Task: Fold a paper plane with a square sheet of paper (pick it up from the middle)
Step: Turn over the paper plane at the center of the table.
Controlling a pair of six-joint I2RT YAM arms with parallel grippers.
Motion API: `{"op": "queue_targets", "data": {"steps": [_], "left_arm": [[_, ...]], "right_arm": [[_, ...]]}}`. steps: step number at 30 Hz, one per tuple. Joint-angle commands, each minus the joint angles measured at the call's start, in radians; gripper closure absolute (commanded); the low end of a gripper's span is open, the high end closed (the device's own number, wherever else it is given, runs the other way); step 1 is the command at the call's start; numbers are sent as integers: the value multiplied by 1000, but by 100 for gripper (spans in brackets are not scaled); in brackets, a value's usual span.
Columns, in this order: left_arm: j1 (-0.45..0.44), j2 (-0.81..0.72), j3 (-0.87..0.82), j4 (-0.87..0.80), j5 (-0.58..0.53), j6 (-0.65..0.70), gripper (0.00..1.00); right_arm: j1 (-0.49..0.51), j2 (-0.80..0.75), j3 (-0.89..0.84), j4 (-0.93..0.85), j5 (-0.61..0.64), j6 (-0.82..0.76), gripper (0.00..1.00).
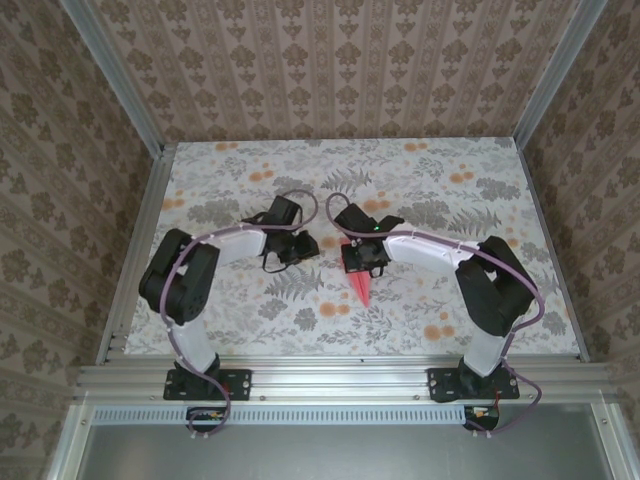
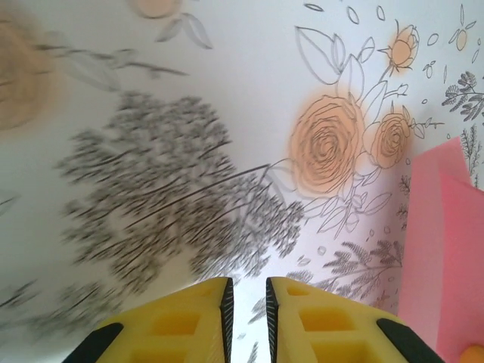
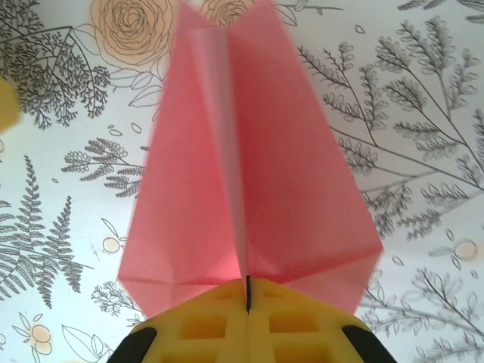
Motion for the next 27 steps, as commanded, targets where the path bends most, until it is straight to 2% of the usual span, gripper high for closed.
{"op": "queue_targets", "data": {"steps": [1,4,15,22,27], "left_arm": [[24,-81,-61,-17,-20,-18,78],[31,-126,-112,-8,-18,-23,76],[29,-209,-234,52,42,-60,73],[-61,-244,-261,90,67,-74,67],[-82,-234,-313,171,90,-139,66]], "right_arm": [[39,41,55,-144,168,76,94],[61,72,86,-177,196,103,93],[66,116,109,-168,137,128,82],[66,130,109,-156,116,127,75],[67,144,101,-135,83,120,69]]}}
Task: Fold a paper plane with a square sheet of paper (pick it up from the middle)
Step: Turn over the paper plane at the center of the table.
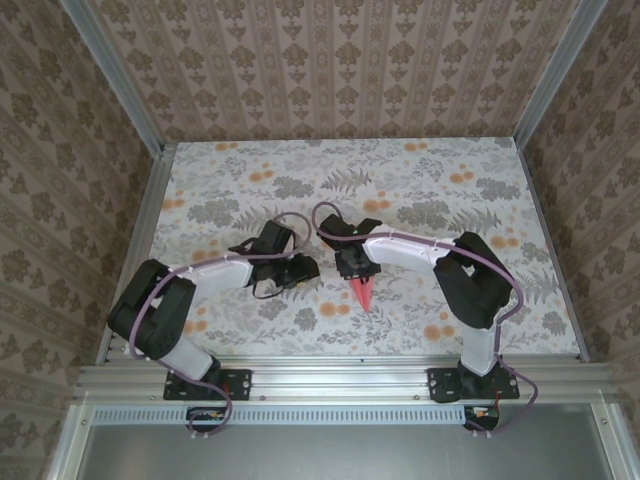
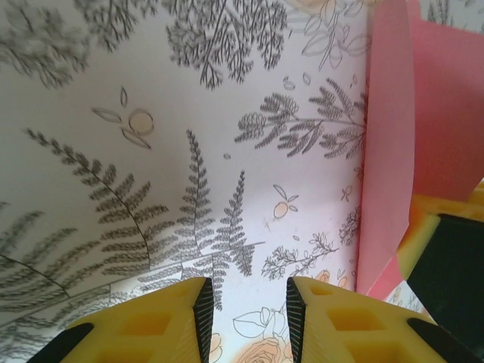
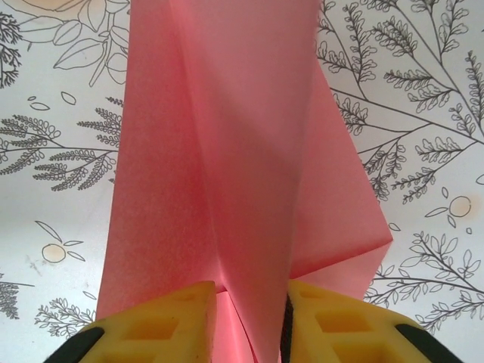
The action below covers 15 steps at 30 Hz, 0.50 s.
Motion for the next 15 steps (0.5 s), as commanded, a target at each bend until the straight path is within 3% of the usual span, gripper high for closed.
{"op": "queue_targets", "data": {"steps": [1,15], "left_arm": [[-3,-2,-40,53,27,-54,66],[1,0,-57,54,9,-65,66]], "right_arm": [[3,35,15,-7,-28,6,68],[4,98,13,-5,-35,18,62]]}}
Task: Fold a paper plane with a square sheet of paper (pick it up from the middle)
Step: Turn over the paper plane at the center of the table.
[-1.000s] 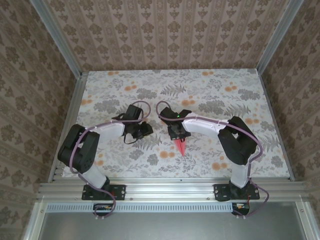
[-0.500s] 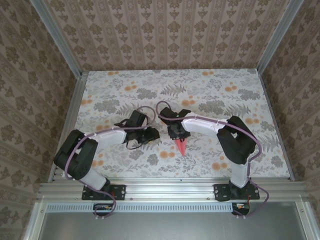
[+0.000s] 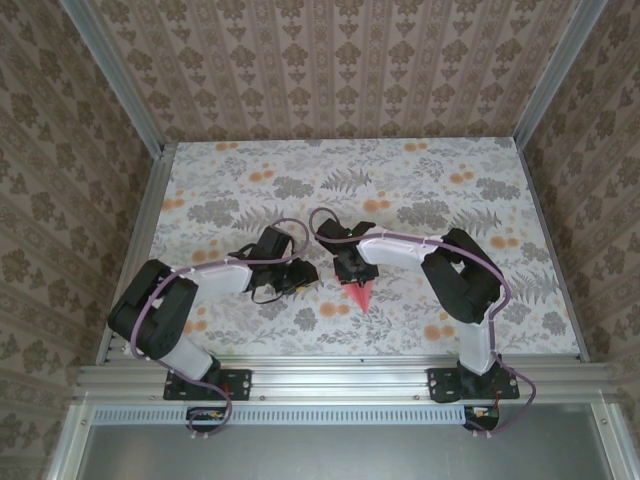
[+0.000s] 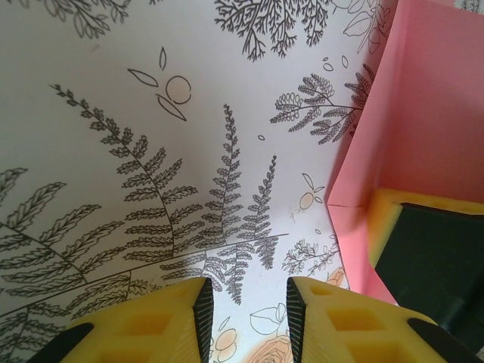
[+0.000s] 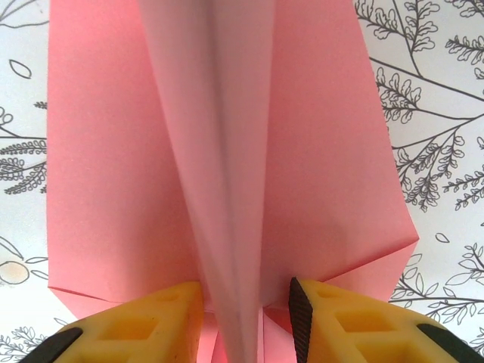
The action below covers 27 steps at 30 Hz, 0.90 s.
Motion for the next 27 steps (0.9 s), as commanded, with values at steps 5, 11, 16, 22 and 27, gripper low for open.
{"op": "queue_targets", "data": {"steps": [5,11,16,22,27], "left_arm": [[11,-6,-19,7,-1,-16,66],[11,-4,-13,6,-1,-12,66],[11,-3,-11,1,0,-6,66],[11,-8,-13,-5,-2,-4,66],[11,-8,-12,-5,-3,-2,66]], "right_arm": [[3,-4,39,-45,14,11,63],[17,-82,75,-106,52,9,63],[25,-79,74,-139,74,-3,58],[25,-64,63,-153,66,-29,46],[25,-74,32,-143,38,-45,42]]}}
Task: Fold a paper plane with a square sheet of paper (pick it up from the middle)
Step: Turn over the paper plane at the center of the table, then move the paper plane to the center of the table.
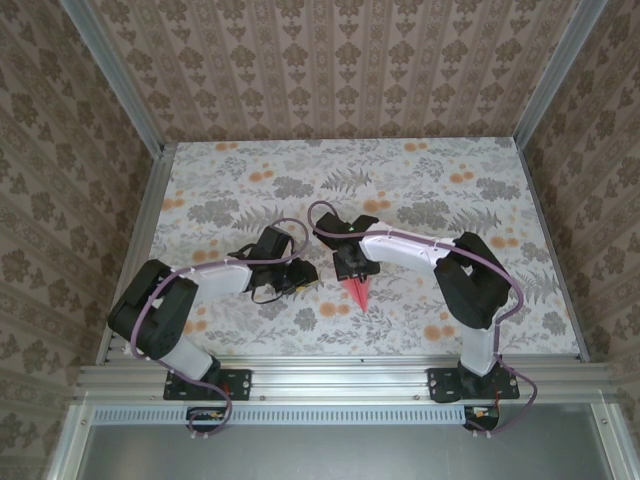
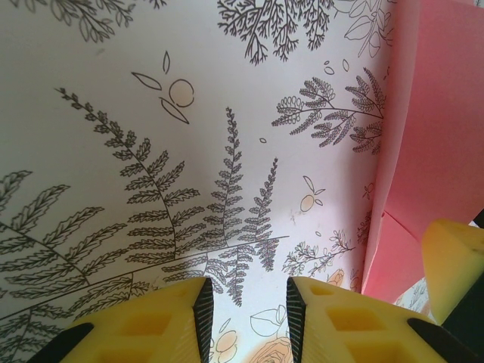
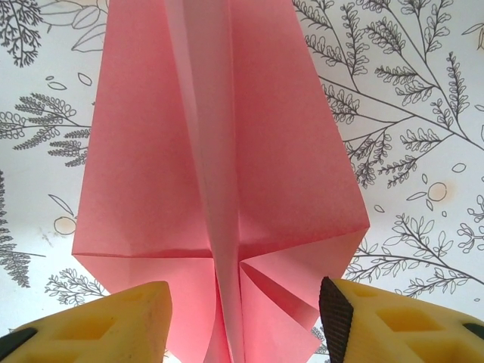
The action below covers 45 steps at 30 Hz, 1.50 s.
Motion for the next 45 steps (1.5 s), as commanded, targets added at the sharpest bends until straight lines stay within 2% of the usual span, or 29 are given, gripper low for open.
{"op": "queue_targets", "data": {"steps": [1,7,11,20,32,37,41,45], "left_arm": [[9,-7,-10,-10,-3,1,66],[9,-6,-8,-16,-4,2,66],[9,-6,-8,-17,-7,2,66],[9,-7,-11,-15,-10,-3,66],[9,-8,-19,-12,-13,-6,65],[10,-11,-20,-16,-22,-9,64],[20,-27,-33,-18,-34,-22,64],[51,-51,-52,-20,-34,-30,64]], "right_arm": [[6,-12,-27,-34,-3,-23,41],[7,-9,-50,-24,-31,-14,41],[7,-17,-65,-1,-73,-6,45],[6,-36,-72,-1,-49,11,64],[14,-48,-66,13,-53,29,76],[37,-10,-20,-34,20,28,80],[62,11,19,-89,100,24,92],[75,23,57,-138,147,10,93]]}}
